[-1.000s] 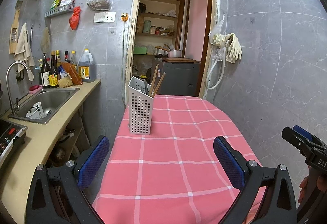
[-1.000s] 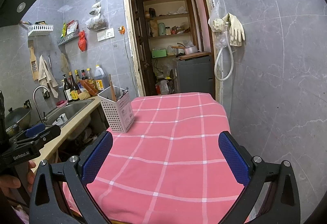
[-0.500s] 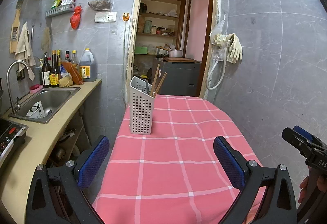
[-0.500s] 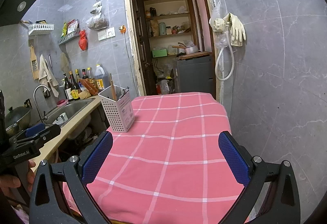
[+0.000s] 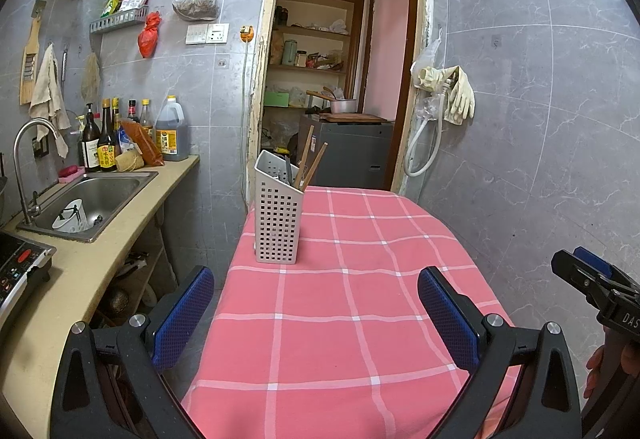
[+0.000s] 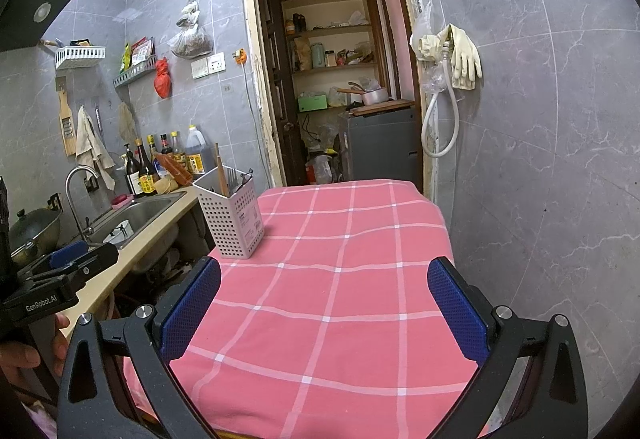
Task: Organize utensils
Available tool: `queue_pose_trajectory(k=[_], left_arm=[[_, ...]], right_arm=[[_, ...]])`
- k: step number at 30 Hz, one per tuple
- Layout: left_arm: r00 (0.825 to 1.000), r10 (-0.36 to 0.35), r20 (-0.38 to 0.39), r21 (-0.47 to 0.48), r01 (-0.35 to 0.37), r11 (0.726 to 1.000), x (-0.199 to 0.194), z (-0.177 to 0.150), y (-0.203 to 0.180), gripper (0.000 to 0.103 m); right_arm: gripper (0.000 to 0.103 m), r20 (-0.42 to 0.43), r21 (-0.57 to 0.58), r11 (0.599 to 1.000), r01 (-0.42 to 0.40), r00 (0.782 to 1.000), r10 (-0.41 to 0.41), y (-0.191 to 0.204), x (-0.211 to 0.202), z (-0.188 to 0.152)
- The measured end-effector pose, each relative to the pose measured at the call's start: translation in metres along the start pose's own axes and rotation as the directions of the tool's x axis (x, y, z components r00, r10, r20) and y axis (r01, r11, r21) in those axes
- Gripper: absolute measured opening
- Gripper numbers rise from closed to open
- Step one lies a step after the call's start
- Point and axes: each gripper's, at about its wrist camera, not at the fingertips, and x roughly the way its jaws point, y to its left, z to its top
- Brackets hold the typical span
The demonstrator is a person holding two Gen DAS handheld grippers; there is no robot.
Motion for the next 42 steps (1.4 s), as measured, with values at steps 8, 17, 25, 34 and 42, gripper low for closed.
queue_pose_trajectory(k=[8,17,25,34,42], left_arm=[[1.000,-0.002,0.001,0.002,0.002,1.000,0.0002,0.0001,0.0001,0.103],[1.000,-0.001,0.000,0.000,0.001,1.000,0.0007,-0.0015,0.0010,0.103],[1.000,0.001,0.000,0.000,-0.001,1.000,0.0003,-0.0009,0.0008,0.103],[1.000,0.023,0.022,-0.011,-0.023,1.000,-0.0055,-0.0025,0.0010,0.103],[0.999,0.034,0.015,0.017,-0.034,0.999,-0.0049,-0.0017,-0.0026,0.103]], right_arm=[[0.102,0.000,0.001,1.000,0.001,1.000,-0.001,-0.0002,0.0002,0.0008],[0.102,-0.002,0.001,1.000,0.000,1.000,0.000,-0.0003,0.0002,0.0014],[0.102,-0.002,0.002,1.000,0.000,1.000,0.000,-0.0004,0.0001,0.0020],[0.102,-0.003,0.000,1.000,-0.001,1.000,0.001,0.0003,-0.0002,0.0019],[0.102,-0.003,0.001,1.000,0.000,1.000,0.000,-0.0010,0.0002,0.0032]])
